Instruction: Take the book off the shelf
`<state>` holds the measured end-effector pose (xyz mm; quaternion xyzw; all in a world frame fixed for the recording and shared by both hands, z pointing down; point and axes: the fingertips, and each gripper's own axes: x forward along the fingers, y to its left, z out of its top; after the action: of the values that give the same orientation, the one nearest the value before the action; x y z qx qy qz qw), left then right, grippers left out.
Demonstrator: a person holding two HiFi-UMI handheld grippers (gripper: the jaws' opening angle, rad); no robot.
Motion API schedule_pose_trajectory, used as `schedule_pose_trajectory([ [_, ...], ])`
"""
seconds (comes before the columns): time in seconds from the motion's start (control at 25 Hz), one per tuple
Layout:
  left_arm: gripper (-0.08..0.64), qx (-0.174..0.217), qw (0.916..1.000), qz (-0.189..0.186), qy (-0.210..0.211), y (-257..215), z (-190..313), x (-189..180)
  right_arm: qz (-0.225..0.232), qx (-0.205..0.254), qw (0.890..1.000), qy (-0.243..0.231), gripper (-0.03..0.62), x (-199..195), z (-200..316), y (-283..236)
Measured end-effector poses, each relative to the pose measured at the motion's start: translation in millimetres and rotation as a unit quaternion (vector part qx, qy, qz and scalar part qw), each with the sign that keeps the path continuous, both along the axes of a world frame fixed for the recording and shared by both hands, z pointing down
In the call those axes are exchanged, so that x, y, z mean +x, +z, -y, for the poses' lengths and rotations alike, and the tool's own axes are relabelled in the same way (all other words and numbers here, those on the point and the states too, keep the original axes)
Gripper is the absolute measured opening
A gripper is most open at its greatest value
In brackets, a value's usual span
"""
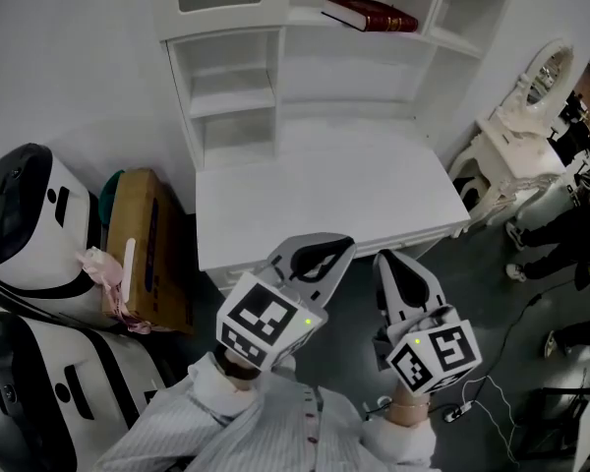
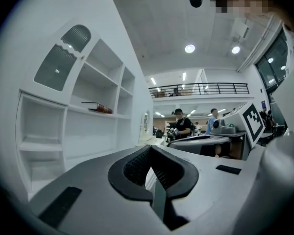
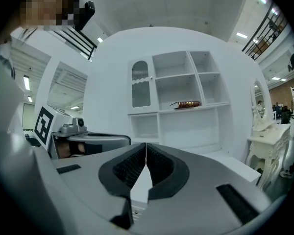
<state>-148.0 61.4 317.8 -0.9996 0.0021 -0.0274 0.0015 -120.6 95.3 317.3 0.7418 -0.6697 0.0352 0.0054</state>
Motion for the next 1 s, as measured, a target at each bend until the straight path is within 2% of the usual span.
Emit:
schedule_pose_trajectory([
  [0.32, 0.011, -0.008, 0.9999, 0.006, 0.006, 8.5, 34.0, 12.1, -0.001, -0.034, 0.999, 0.001, 0.015, 14.2, 34.0, 15.2],
  [0.56, 0.011, -0.007, 0.9999, 0.014, -0.004, 16.7, 58.5, 34.2, 0.004, -0.04, 0.999, 0.005, 0.015, 46.5, 53.6, 24.3],
  [0.76, 0.011, -0.001, 0.9997, 0.015, -0.02, 24.0, 81.0, 68.1, 0.002, -0.036, 0.999, -0.006, 0.015, 83.1, 77.1, 32.5],
  [1.0, 0.011, 0.002, 0.9992, 0.017, -0.036, 21.6, 108.2, 125.7, 0.005, -0.03, 0.999, -0.023, 0.015, 140.7, 107.5, 29.8],
])
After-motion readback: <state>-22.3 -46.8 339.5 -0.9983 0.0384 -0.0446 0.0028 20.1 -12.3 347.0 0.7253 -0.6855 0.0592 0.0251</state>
